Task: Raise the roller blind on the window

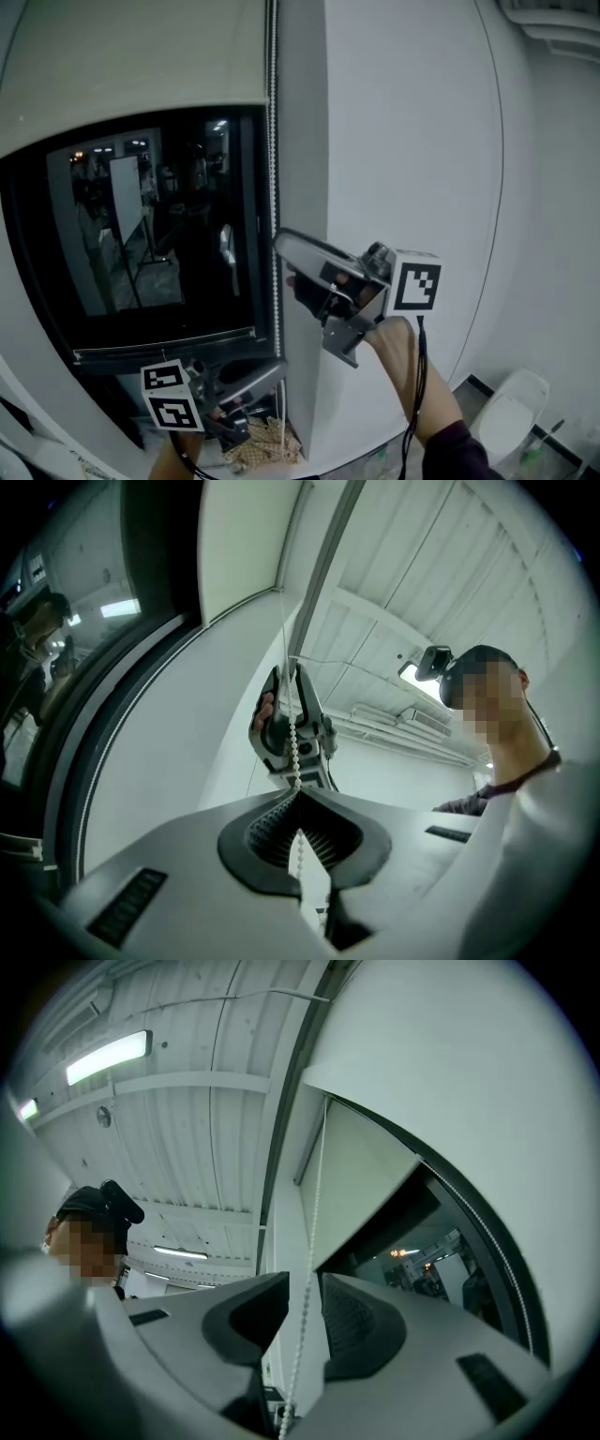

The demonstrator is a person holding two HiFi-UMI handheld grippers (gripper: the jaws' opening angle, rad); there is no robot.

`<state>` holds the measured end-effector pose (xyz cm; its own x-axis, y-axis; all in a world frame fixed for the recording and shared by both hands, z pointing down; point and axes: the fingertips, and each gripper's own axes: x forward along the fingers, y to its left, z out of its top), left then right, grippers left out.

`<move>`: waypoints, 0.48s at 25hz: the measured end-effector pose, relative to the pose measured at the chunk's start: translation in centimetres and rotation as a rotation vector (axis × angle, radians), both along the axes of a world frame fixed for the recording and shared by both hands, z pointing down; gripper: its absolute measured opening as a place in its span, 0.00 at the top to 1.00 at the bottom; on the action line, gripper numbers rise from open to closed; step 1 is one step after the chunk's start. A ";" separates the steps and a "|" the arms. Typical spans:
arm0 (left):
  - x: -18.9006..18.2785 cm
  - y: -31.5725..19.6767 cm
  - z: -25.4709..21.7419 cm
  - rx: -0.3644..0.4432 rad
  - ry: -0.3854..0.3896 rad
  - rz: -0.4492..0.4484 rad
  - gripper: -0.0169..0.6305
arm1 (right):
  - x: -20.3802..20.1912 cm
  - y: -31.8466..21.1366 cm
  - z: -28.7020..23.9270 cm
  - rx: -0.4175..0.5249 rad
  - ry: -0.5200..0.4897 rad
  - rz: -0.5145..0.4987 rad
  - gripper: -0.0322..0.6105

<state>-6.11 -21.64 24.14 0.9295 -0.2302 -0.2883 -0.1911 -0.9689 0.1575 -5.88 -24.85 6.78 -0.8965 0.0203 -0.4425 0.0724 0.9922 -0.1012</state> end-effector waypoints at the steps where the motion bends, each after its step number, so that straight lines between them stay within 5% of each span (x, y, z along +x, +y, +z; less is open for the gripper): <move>1: 0.0 0.0 0.8 -0.007 -0.013 -0.004 0.95 | -0.1 0.1 -0.2 0.001 -0.003 0.000 0.80; 12: -0.5 0.4 3.9 -0.044 0.020 0.011 0.95 | 0.2 -0.2 -0.4 -0.004 0.019 0.093 0.92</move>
